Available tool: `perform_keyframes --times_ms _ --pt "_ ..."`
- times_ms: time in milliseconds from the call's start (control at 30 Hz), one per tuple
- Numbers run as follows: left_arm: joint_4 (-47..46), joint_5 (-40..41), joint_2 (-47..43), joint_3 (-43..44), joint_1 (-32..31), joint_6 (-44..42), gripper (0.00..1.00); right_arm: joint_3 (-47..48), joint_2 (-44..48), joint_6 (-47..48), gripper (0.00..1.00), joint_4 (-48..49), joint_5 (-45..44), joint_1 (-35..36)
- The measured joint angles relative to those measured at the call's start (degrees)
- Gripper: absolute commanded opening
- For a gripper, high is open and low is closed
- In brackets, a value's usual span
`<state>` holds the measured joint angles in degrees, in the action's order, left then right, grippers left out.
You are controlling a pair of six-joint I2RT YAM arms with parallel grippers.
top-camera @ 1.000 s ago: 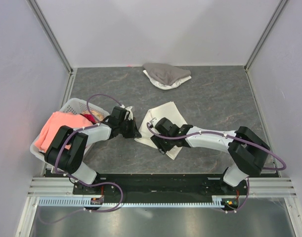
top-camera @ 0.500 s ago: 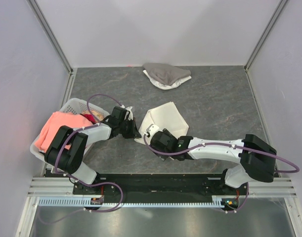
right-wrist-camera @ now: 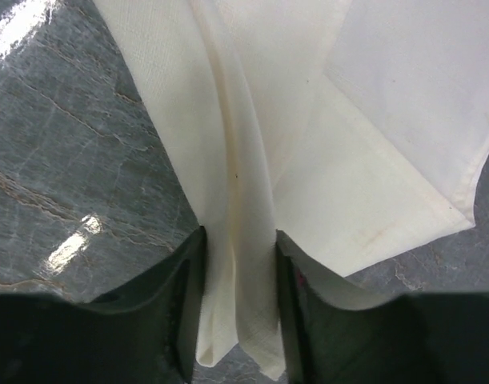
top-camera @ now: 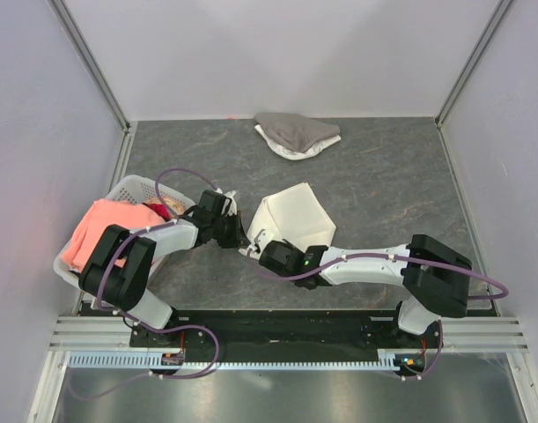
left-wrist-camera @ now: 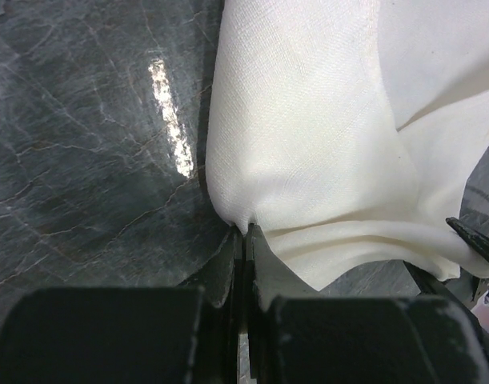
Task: Fold the napkin, place the utensils inside, and roll it up
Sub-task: Roll the napkin with the utensil
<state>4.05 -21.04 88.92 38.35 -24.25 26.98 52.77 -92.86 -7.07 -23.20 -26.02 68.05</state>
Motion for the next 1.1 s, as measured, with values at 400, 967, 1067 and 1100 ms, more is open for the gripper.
perform_keyframes --times_ms 400,967,1067,1100 --pt "2.43 0.07 -0.83 0.35 0.00 -0.13 0.41 -1.99 -0.63 -2.49 0.13 0.22 6.54 -0.20" --pt "3.43 7.17 -24.81 -11.47 -0.04 1.31 0.74 -4.85 0.59 -0.57 0.00 8.41 41.33 -16.15" --pt "2.64 7.61 -28.41 -13.94 -0.11 1.55 0.75 -5.60 -0.20 -0.70 0.00 9.94 47.50 -18.97" --pt "2.16 7.67 -29.14 -14.49 -0.11 1.57 0.75 -5.77 -0.52 -0.81 0.00 10.40 48.92 -19.61"
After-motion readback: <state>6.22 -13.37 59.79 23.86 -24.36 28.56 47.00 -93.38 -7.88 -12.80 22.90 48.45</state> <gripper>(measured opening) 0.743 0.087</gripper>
